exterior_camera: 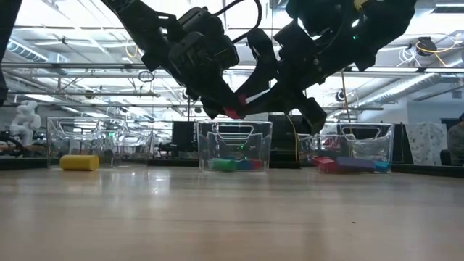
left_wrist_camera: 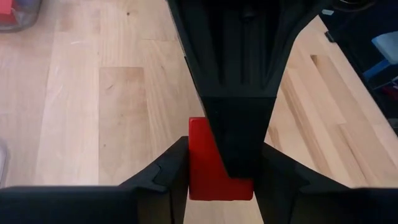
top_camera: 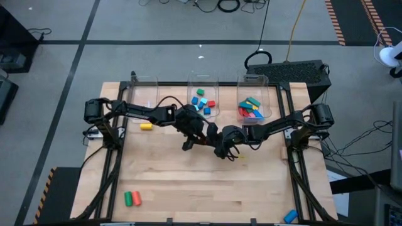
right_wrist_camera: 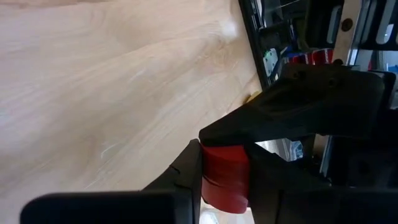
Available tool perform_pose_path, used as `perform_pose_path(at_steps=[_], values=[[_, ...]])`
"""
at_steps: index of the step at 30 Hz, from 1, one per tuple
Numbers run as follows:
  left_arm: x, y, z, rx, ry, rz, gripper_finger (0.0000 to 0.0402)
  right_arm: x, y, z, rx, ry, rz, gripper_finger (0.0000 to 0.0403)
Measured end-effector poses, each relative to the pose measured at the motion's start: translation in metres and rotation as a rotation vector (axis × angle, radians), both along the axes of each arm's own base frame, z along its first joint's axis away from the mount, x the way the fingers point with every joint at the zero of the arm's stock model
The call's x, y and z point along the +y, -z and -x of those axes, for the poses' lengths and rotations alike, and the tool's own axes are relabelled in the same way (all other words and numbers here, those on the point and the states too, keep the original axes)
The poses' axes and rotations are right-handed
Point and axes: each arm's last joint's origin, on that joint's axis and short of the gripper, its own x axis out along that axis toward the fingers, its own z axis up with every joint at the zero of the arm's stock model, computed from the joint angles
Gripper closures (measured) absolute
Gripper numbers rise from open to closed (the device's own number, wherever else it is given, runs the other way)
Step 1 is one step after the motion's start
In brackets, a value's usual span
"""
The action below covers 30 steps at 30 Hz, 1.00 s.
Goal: Sort blocks by size
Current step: Put the red half circle block into the center transparent bin
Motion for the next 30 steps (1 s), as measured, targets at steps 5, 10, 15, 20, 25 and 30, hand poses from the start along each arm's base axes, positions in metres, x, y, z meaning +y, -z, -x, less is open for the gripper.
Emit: perform_pose_path(at_steps=[5, 10, 15, 20, 25, 30], values=[[0.0, -0.001, -0.001, 0.003, -0.016, 0.03, 0.0259, -0.001, -0.001, -0.001, -0.017, 0.007, -0.01, 0.0331], [-0.002, -0.002, -0.004, 0.049, -0.165, 0.19, 0.0244, -0.001, -0.005, -0.003, -0.015, 0.088, -0.091, 0.033], [0.0, -0.001, -0.003, 0.088, -0.263, 0.13, 0.0234, -0.003, -0.004, -0.003, 0.009, 0.145, -0.115, 0.0329], [0.002, 0.0, -0.001, 0.129, -0.318, 0.138, 0.0232, -0.005, -0.003, -0.003, 0.02, 0.208, -0.093, 0.0338], [0.008, -0.001, 0.003, 0.126, -0.198, 0.094, 0.0231, -0.008, -0.008, -0.004, -0.035, 0.295, -0.027, 0.034], [0.034, -0.025, 0.013, 0.113, -0.152, 0.105, 0.0229, -0.024, -0.031, -0.016, -0.178, 0.397, -0.118, 0.0336]])
